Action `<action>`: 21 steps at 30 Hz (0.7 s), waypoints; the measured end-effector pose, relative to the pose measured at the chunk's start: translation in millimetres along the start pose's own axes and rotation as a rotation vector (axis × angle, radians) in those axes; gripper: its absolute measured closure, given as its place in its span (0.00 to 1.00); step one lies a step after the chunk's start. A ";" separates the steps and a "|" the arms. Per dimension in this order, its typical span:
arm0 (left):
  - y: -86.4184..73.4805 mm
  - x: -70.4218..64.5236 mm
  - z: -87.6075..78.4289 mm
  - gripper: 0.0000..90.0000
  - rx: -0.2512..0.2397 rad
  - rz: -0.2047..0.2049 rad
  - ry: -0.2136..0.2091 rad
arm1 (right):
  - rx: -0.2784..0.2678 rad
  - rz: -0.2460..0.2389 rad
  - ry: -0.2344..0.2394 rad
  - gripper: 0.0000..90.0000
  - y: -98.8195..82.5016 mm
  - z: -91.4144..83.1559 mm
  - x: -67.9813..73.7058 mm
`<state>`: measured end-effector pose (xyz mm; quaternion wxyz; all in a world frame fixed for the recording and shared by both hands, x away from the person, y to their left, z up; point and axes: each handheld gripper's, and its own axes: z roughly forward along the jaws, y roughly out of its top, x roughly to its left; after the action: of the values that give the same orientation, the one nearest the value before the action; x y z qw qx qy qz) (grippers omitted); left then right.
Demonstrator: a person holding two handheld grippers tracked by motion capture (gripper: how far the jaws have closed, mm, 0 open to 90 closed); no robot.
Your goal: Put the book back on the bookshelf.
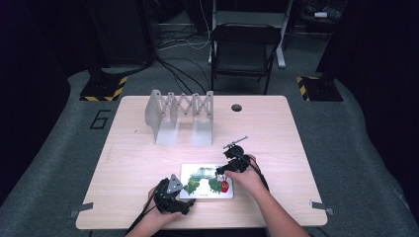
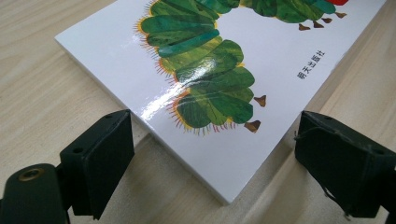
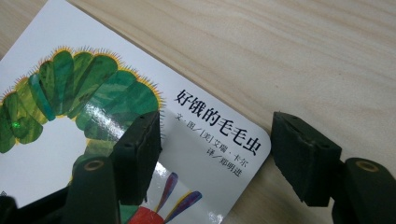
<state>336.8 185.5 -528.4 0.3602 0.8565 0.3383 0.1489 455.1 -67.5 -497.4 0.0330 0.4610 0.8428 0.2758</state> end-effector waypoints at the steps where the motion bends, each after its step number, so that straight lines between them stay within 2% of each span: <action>1: 0.0 -1.0 0.0 0.12 0.001 -0.003 0.002 | 0.000 0.008 -0.005 0.38 -0.1 -0.4 0.7; 2: 0.2 -1.2 -0.6 0.12 0.008 -0.005 -0.008 | 0.000 0.008 -0.005 0.38 -0.1 -0.4 0.7; 8: -0.3 -7.1 -0.7 0.12 0.002 -0.020 0.013 | 0.005 0.023 -0.007 0.39 -0.2 -0.9 1.9; 11: -0.1 -9.3 -2.2 0.12 0.017 -0.023 0.016 | 0.005 0.027 -0.014 0.39 0.0 -1.7 3.7; 12: -0.4 -10.9 -2.7 0.12 0.019 -0.023 0.027 | 0.004 0.016 -0.017 0.39 -0.2 -1.7 3.6; 16: -1.0 -14.1 -2.5 0.12 0.014 -0.036 0.033 | 0.005 0.022 -0.018 0.40 -0.1 -1.5 4.3; 21: -1.1 -16.8 -2.1 0.11 0.009 -0.048 0.052 | 0.009 0.064 -0.004 0.42 -0.2 -2.2 1.7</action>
<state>323.0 175.6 -528.0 0.3509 0.8457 0.3685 0.1609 453.3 -67.2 -495.3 0.0241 0.4885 0.8287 0.2721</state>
